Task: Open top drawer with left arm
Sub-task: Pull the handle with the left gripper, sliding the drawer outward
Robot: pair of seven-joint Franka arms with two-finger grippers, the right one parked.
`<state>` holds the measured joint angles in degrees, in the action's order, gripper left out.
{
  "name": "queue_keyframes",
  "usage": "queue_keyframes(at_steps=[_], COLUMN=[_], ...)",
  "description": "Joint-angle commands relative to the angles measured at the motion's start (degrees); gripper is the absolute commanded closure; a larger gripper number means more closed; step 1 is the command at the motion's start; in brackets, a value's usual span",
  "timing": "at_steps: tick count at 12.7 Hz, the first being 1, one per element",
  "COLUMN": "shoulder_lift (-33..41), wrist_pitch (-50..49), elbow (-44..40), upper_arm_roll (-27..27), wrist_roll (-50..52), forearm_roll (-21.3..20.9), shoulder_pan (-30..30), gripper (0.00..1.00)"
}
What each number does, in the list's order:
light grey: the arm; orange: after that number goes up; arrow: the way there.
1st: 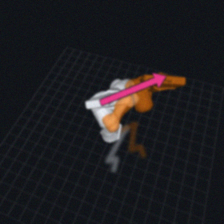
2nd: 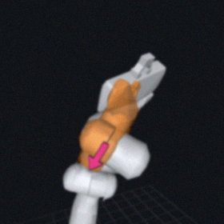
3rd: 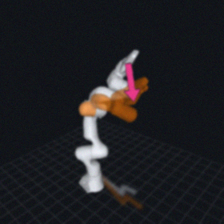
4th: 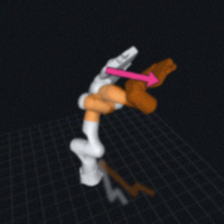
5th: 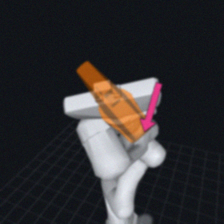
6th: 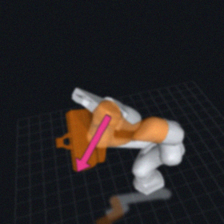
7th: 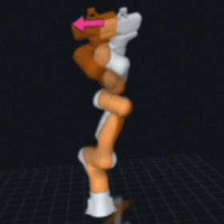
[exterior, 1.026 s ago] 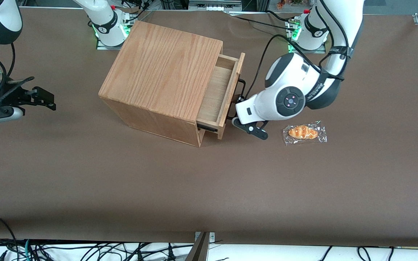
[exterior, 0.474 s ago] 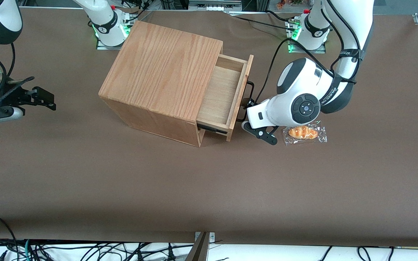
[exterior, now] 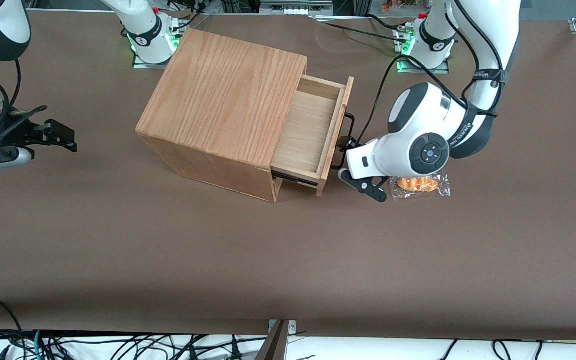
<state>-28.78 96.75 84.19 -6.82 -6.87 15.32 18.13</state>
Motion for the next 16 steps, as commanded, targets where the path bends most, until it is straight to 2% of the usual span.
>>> queue_keyframes(at_steps=[1,6,12,14,16], shoulder_lift=[0.7,1.1,4.9,7.5,11.4], wrist_pitch=[-2.2,-3.4,-8.5,-10.3,-12.1], elbow=[-0.3,-0.3,-0.8,-1.2,-1.2], upper_arm_roll=[0.2,0.2,0.1,0.2,0.3], wrist_roll=[-2.2,-2.1,-2.0,-1.7,-1.4], forearm_roll=[-2.2,-2.2,-1.2,-0.2,-0.3], shoulder_pan=[-1.0,-1.3,-1.2,-1.7,-4.8], gripper=[0.0,0.0,0.0,0.0,0.0])
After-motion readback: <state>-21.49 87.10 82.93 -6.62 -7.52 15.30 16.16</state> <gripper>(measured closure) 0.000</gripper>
